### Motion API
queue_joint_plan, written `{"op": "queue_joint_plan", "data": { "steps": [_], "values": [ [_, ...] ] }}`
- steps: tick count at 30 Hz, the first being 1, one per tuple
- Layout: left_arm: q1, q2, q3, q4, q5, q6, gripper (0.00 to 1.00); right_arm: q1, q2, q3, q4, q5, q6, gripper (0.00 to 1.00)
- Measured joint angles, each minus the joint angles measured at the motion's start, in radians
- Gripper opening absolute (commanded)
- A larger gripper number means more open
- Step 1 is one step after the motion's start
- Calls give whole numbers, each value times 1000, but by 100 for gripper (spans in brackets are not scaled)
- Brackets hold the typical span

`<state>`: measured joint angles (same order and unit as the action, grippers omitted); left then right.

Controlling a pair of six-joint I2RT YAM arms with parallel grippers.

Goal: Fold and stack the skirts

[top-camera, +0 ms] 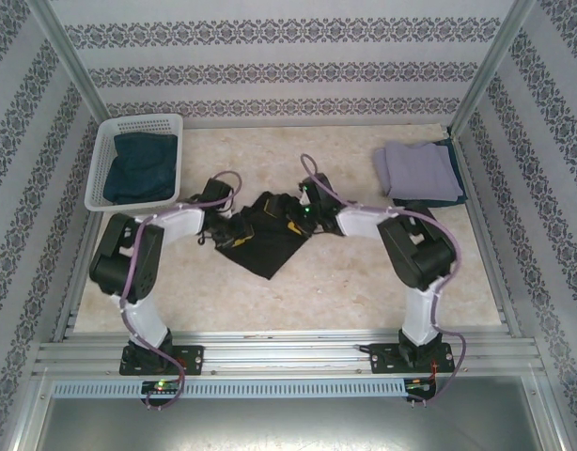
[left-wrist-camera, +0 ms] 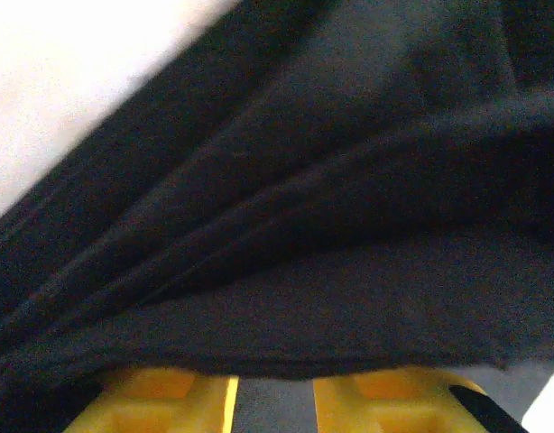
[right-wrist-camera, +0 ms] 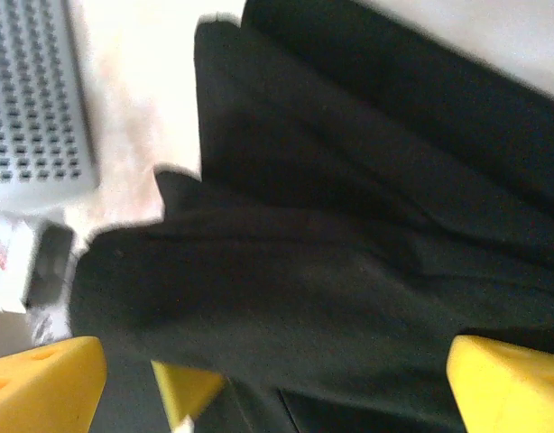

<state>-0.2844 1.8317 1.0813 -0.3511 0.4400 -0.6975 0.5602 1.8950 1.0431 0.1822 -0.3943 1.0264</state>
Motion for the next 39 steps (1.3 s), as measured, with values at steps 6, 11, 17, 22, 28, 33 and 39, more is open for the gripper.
{"op": "queue_joint_plan", "data": {
  "steps": [6, 11, 17, 22, 28, 33, 39],
  "values": [
    [5, 113, 256, -135, -63, 139, 36, 104, -217, -132, -46, 269, -16, 98],
    [-3, 18, 212, -156, -42, 129, 36, -27, -266, -106, -85, 246, -235, 78],
    [-59, -108, 53, -122, -3, 27, 37, -146, -93, 120, -290, 49, -582, 71],
    [-74, -115, -46, -63, -8, -52, 36, -151, 81, 297, -428, -61, -679, 94],
    [-73, -60, -68, -31, -23, -82, 35, -177, 161, 343, -520, -156, -646, 94],
    [-73, -62, -78, -14, -22, -86, 35, -173, 161, 347, -576, -154, -607, 84],
    [-73, -61, -79, -13, -22, -86, 34, -145, 163, 320, -586, -246, -568, 63]
  ]
}}
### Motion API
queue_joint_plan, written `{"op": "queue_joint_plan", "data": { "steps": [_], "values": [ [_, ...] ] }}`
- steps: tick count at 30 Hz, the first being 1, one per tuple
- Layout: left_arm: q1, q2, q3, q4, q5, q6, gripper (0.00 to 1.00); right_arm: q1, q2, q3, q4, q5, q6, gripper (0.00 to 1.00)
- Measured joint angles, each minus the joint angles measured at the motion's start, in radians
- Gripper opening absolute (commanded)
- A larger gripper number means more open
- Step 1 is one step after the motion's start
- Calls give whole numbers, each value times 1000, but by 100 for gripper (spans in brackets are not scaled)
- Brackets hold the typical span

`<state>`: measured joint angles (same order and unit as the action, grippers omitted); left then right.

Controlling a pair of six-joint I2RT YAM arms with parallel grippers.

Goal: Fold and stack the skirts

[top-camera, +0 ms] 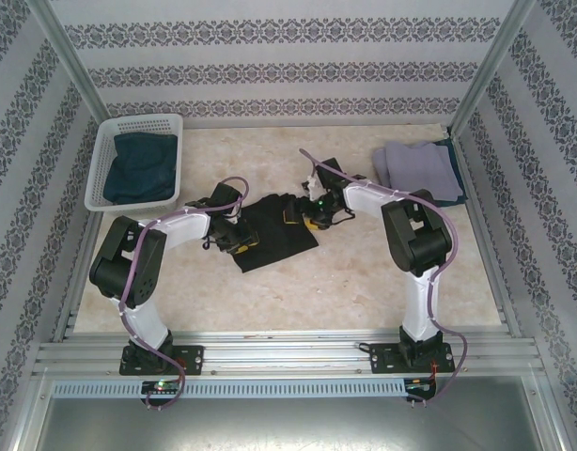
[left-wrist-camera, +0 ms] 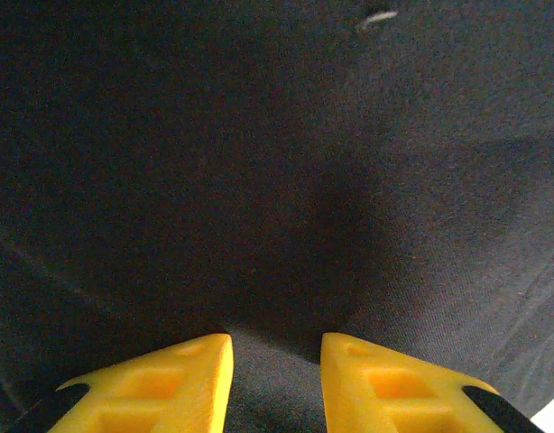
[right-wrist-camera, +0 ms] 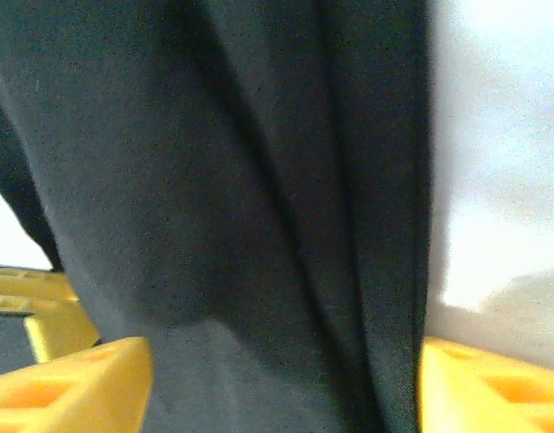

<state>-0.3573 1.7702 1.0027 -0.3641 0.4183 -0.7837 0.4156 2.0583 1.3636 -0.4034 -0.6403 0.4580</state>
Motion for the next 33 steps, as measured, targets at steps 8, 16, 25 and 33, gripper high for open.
{"op": "queue_joint_plan", "data": {
  "steps": [8, 16, 25, 33],
  "values": [
    [4, 3, 0, 6, 10, 0, 34, 24, 0, -51, 87, -113, 106, 7],
    [6, 4, 12, 11, 31, 2, 39, 19, 1, 27, 4, -29, 30, 0],
    [63, -93, 64, -11, -59, -24, 91, -103, -61, 264, -388, 297, -414, 0],
    [113, -93, 75, -49, -162, -63, 100, -359, -16, 587, -644, 359, -707, 0]
  ]
}}
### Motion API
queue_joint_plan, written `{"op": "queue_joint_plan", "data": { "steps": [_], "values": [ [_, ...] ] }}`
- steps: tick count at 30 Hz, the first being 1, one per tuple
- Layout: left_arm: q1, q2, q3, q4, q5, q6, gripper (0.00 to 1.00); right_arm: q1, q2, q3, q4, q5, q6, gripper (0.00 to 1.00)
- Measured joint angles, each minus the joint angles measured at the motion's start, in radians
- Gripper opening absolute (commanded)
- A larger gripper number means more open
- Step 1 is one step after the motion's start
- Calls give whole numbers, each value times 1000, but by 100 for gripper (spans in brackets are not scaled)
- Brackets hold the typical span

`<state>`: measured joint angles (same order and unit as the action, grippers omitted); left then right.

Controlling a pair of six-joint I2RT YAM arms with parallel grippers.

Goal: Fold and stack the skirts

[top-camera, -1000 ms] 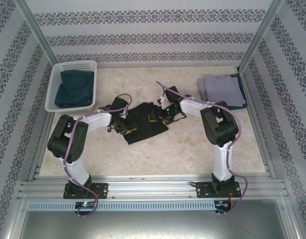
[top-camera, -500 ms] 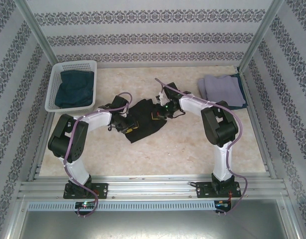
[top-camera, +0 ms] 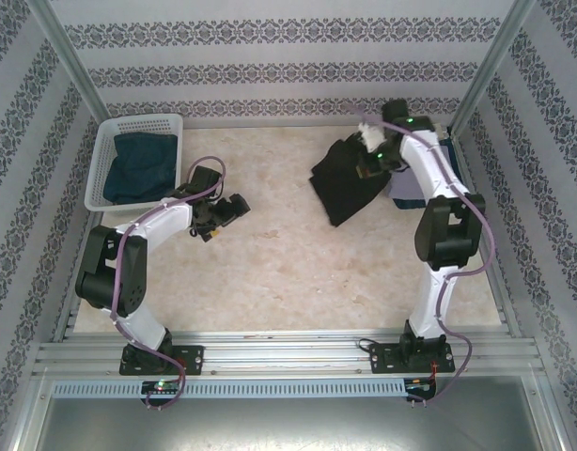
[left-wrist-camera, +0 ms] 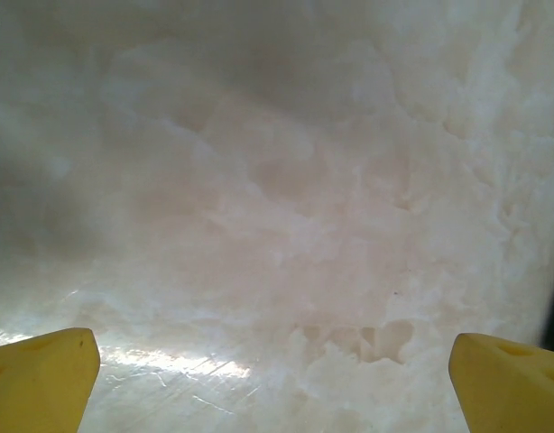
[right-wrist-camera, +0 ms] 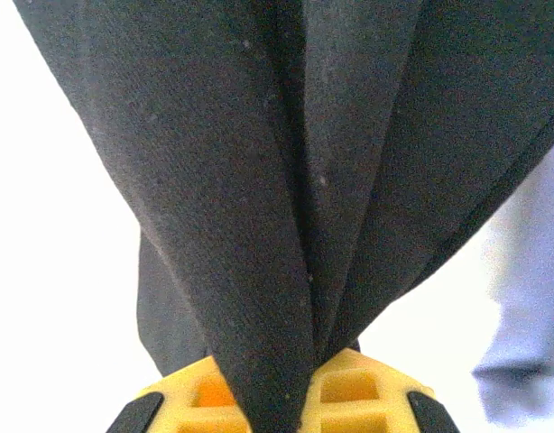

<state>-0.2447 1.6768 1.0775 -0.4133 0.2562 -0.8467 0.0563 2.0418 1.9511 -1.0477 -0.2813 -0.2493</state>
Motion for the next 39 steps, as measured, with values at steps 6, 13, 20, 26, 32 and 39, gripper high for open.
{"op": "queue_joint_plan", "data": {
  "steps": [6, 13, 20, 26, 32, 39],
  "values": [
    [0, 29, 64, -56, -38, -12, 100, -163, 137, 361, -204, -82, -153, 0],
    [-2, 52, 132, -156, -72, -19, 100, -381, 343, 686, -428, -270, -274, 0],
    [-3, 53, 192, -256, -117, -19, 100, -525, 440, 667, -429, -262, -272, 0],
    [-4, 50, 198, -294, -170, -25, 100, -509, 468, 666, -342, -179, -254, 34],
    [-3, -16, 220, -367, -282, -18, 100, -484, 458, 644, -219, -25, -169, 97],
    [33, -147, 317, -406, -420, 31, 100, -463, 96, 145, 122, 151, 17, 98]
  ]
}}
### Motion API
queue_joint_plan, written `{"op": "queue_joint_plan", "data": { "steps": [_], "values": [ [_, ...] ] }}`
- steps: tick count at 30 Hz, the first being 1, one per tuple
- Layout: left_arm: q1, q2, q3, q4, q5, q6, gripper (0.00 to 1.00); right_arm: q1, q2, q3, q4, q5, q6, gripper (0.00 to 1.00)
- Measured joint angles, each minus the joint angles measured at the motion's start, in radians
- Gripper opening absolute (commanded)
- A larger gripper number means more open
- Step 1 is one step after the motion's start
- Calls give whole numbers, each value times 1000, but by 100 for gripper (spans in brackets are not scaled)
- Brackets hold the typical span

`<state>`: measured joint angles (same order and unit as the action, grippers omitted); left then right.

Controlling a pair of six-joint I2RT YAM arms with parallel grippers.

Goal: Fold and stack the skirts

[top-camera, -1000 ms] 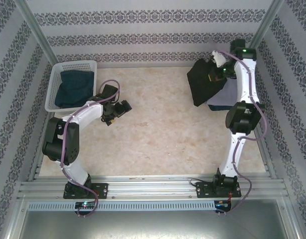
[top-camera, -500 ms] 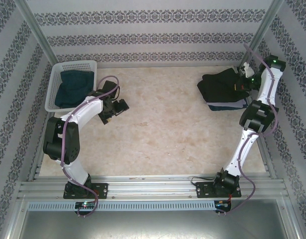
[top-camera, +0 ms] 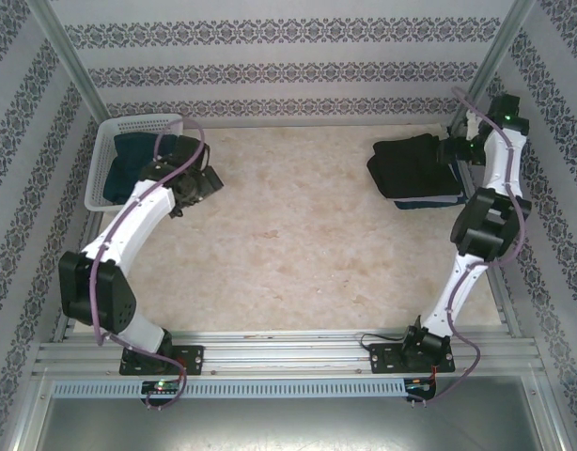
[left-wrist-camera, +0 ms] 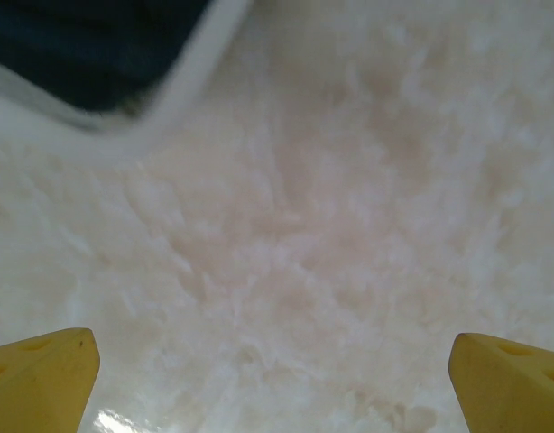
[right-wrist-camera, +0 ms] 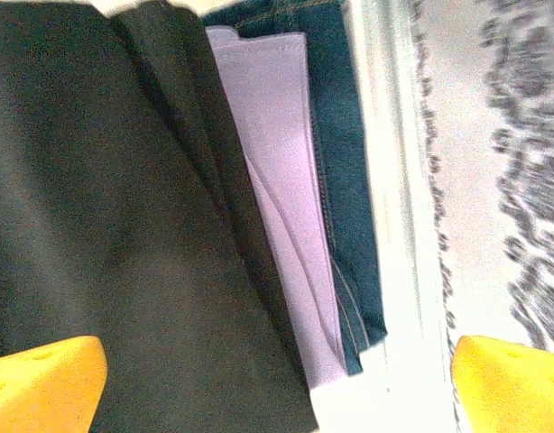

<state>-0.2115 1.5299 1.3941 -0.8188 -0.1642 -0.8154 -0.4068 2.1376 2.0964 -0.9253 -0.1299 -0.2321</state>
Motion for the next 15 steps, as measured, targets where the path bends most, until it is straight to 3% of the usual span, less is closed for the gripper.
{"op": "queue_joint_plan", "data": {
  "steps": [3, 7, 11, 15],
  "values": [
    [29, -20, 21, -1, -30, 19, 100, 38, -172, -135, 96, -41, 83, 98],
    [60, 17, 59, -4, -36, 49, 100, 105, -244, -193, 208, -211, 196, 98],
    [82, 61, 71, 12, -35, 79, 100, 164, -148, -204, 256, -268, 286, 98],
    [89, 80, 71, 51, -5, 96, 100, 199, 14, -175, 242, -180, 320, 98]
  ]
}}
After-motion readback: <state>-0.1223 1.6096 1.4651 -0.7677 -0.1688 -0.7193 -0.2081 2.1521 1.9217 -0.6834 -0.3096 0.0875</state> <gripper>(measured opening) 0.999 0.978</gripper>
